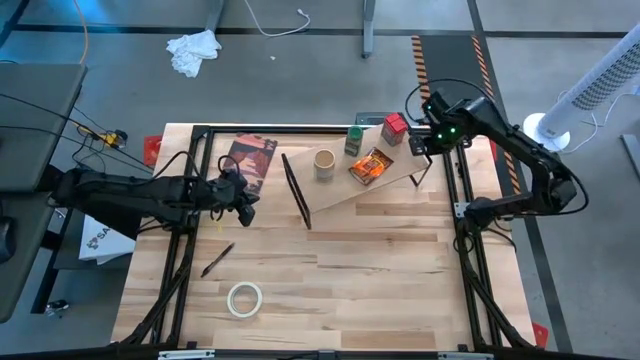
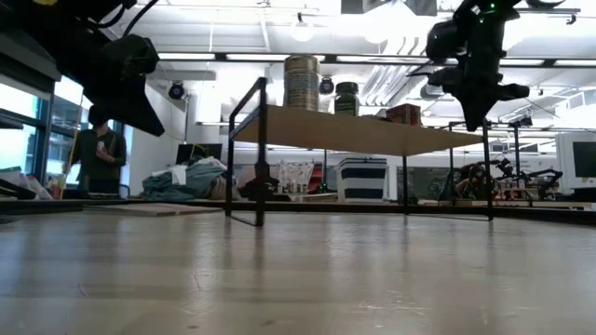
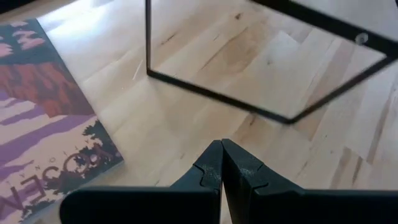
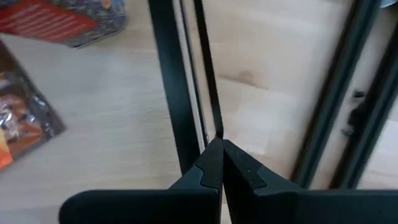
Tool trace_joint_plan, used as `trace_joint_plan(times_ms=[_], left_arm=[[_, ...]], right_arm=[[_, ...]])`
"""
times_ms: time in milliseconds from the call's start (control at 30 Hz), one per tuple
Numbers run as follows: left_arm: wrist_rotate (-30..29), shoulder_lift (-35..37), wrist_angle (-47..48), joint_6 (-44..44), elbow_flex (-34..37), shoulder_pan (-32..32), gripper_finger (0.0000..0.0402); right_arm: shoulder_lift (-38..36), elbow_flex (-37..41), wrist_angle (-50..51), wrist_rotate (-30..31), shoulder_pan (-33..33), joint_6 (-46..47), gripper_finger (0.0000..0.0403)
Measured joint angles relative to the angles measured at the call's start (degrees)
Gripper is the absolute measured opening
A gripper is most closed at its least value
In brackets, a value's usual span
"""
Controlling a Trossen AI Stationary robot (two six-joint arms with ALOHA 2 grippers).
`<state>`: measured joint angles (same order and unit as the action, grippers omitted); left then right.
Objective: Shelf spices
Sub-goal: Adjust the shelf to the center of the table, then remove the brown seasoning bottle from the shelf
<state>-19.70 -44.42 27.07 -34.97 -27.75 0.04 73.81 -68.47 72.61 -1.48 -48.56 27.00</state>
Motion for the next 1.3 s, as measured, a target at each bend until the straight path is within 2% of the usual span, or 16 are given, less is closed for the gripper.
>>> trace_joint_plan(times_ms=[333,500,833,1133,1300], left_arm=[[-2.04,0.0,0.02,1.7,-0.02,0.02,0.0],[-2.39,0.0,0.04,5.07,-0.02,0.01,0.0],[-4.16,-0.02,0.42,5.23,-0.04,0.02,0.0],[-1.84,1.65,2.46,5.19,-1.17,0.02,0.0],[-2.76,4.27,5.22,7.04,-3.16,0.02,0.0]], right_arm=[[-0.43,0.0,-0.93,-0.06,16.17,12.21,0.0],[-0.43,0.0,-1.66,2.24,25.35,20.27,0.0],[-0.41,0.0,-4.28,7.12,42.37,36.92,0.0],[-0.4,-0.02,-2.1,8.47,52.85,46.4,0.0],[-0.4,-0.02,2.29,10.03,54.35,47.94,0.0]])
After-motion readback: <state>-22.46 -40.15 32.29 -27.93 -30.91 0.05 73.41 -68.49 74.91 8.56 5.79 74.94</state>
